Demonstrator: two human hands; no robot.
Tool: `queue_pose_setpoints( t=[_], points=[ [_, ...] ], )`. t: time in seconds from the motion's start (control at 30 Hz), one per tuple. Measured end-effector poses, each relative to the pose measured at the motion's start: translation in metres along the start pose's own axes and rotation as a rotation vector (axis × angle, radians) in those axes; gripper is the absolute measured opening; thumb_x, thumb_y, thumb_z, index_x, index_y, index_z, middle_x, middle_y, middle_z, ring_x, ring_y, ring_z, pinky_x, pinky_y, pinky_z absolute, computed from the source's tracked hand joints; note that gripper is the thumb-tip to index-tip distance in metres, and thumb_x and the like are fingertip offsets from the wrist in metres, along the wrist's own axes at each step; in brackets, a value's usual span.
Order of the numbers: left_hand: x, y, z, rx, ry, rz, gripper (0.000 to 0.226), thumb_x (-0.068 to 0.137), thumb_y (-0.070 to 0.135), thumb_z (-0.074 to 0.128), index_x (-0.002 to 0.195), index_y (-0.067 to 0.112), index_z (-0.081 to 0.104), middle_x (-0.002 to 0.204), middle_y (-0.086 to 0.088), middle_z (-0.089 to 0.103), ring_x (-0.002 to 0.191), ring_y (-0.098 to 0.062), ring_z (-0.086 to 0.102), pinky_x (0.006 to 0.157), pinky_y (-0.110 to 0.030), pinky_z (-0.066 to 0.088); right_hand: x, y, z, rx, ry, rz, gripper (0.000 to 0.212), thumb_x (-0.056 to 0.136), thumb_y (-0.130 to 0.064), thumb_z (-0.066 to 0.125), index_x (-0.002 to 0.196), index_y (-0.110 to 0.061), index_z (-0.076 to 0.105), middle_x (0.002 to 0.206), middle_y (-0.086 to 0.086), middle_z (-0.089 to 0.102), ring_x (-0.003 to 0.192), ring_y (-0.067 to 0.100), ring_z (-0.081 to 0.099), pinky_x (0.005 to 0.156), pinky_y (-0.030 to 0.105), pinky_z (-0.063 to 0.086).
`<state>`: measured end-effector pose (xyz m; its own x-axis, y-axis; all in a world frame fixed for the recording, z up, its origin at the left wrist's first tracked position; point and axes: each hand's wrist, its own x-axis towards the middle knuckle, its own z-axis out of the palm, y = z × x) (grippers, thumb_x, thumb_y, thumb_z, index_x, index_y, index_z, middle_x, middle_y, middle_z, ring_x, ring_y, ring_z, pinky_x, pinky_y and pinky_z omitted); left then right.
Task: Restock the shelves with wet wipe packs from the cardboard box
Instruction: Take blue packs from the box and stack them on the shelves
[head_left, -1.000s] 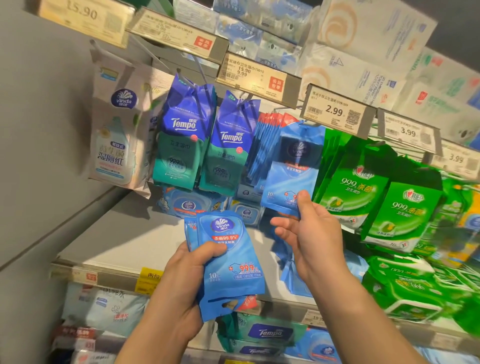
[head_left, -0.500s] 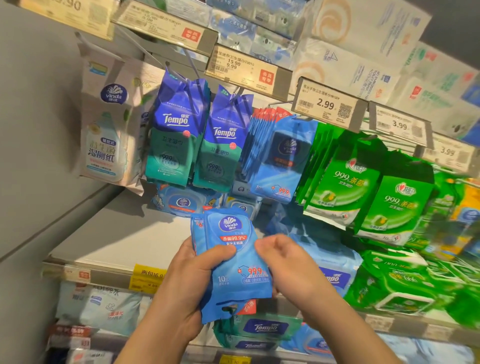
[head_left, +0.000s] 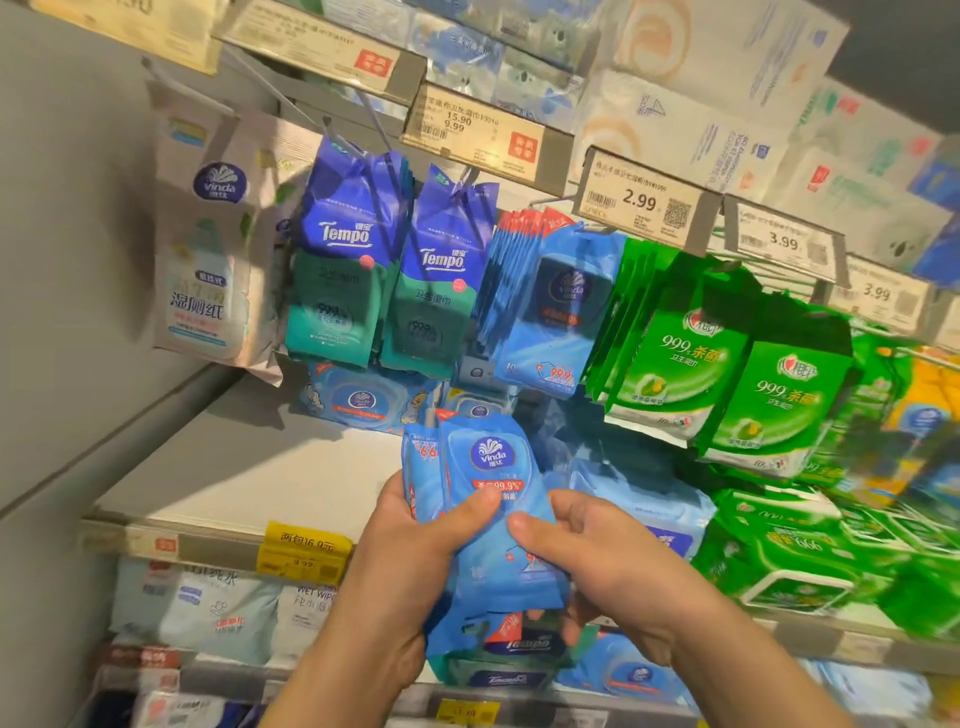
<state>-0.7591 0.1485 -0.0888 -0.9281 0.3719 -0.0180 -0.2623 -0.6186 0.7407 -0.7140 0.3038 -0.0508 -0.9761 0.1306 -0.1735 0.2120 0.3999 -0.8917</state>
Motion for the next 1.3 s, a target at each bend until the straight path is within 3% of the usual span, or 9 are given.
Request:
queue_pose_setpoints(
  t=[0.13, 0.27, 0.43, 0.63, 0.97, 1.1, 1.23, 1.3],
  points=[
    [0.0, 0.001, -0.007, -0.032, 0.081, -0.005, 0.037, 0.083, 0.017, 0.071, 0.117, 0.015, 0.059, 0.101, -0.02, 0.074, 0.082, -0.041, 0.073, 0.068, -0.056, 0.058, -0.006, 0.0, -0.006, 0.069, 0.203, -0.169, 0.017, 0.103, -0.026, 0.059, 0.109, -0.01, 0.056, 0.08, 0.016, 0.074, 0.057, 0.029, 0.068, 0.041, 0.029, 0.042],
    [-0.001, 0.009, -0.015, -0.09, 0.133, -0.038, 0.031, 0.085, 0.013, 0.067, 0.116, 0.014, 0.062, 0.09, -0.02, 0.073, 0.064, -0.031, 0.069, 0.056, -0.042, 0.056, -0.014, -0.013, -0.016, 0.101, 0.452, -0.44, 0.001, 0.101, -0.02, 0.063, 0.1, -0.019, 0.061, 0.079, 0.004, 0.07, 0.053, 0.005, 0.059, 0.045, 0.016, 0.044],
    [-0.005, 0.015, -0.018, -0.08, 0.136, -0.062, 0.026, 0.085, 0.015, 0.067, 0.112, 0.015, 0.065, 0.083, -0.017, 0.073, 0.059, -0.03, 0.068, 0.055, -0.039, 0.056, -0.016, -0.037, -0.022, 0.22, 0.518, -0.547, 0.007, 0.103, -0.018, 0.052, 0.104, -0.012, 0.056, 0.089, 0.016, 0.068, 0.054, 0.013, 0.063, 0.041, 0.018, 0.044],
    [-0.006, 0.02, -0.015, -0.091, 0.138, -0.104, 0.025, 0.091, 0.023, 0.064, 0.114, 0.014, 0.065, 0.087, -0.018, 0.074, 0.059, -0.031, 0.068, 0.053, -0.039, 0.056, -0.005, -0.056, -0.03, 0.225, 0.551, -0.589, 0.004, 0.106, -0.022, 0.051, 0.104, -0.021, 0.055, 0.078, 0.0, 0.072, 0.051, 0.017, 0.065, 0.036, 0.023, 0.038],
    [-0.003, 0.017, -0.017, -0.095, 0.149, -0.111, 0.027, 0.089, 0.025, 0.066, 0.113, 0.013, 0.066, 0.09, -0.02, 0.074, 0.062, -0.033, 0.069, 0.062, -0.042, 0.056, 0.027, -0.049, -0.024, 0.29, 0.622, -0.491, 0.021, 0.108, -0.029, 0.05, 0.109, -0.008, 0.053, 0.094, 0.025, 0.071, 0.05, 0.026, 0.065, 0.037, 0.03, 0.042],
    [-0.001, 0.016, -0.021, -0.131, 0.166, -0.11, 0.029, 0.089, 0.026, 0.066, 0.114, 0.012, 0.065, 0.09, -0.019, 0.074, 0.063, -0.032, 0.069, 0.066, -0.043, 0.057, 0.031, -0.046, -0.018, 0.316, 0.604, -0.513, 0.024, 0.108, -0.027, 0.05, 0.108, -0.002, 0.05, 0.083, 0.02, 0.071, 0.05, 0.027, 0.064, 0.037, 0.03, 0.043],
    [0.002, 0.015, -0.022, -0.123, 0.183, -0.039, 0.023, 0.09, 0.018, 0.063, 0.113, 0.013, 0.065, 0.084, -0.013, 0.074, 0.059, -0.026, 0.069, 0.059, -0.036, 0.057, 0.044, -0.034, -0.012, 0.317, 0.549, -0.429, 0.034, 0.105, -0.032, 0.054, 0.098, 0.001, 0.05, 0.093, 0.021, 0.069, 0.048, 0.031, 0.06, 0.038, 0.03, 0.04],
    [0.002, 0.015, -0.023, -0.097, 0.188, -0.008, 0.022, 0.089, 0.014, 0.063, 0.11, 0.013, 0.067, 0.084, -0.01, 0.074, 0.061, -0.023, 0.068, 0.059, -0.032, 0.054, 0.052, -0.031, -0.008, 0.332, 0.515, -0.365, 0.035, 0.106, -0.037, 0.052, 0.097, -0.003, 0.056, 0.075, 0.015, 0.07, 0.05, 0.031, 0.055, 0.039, 0.029, 0.039]
  ],
)
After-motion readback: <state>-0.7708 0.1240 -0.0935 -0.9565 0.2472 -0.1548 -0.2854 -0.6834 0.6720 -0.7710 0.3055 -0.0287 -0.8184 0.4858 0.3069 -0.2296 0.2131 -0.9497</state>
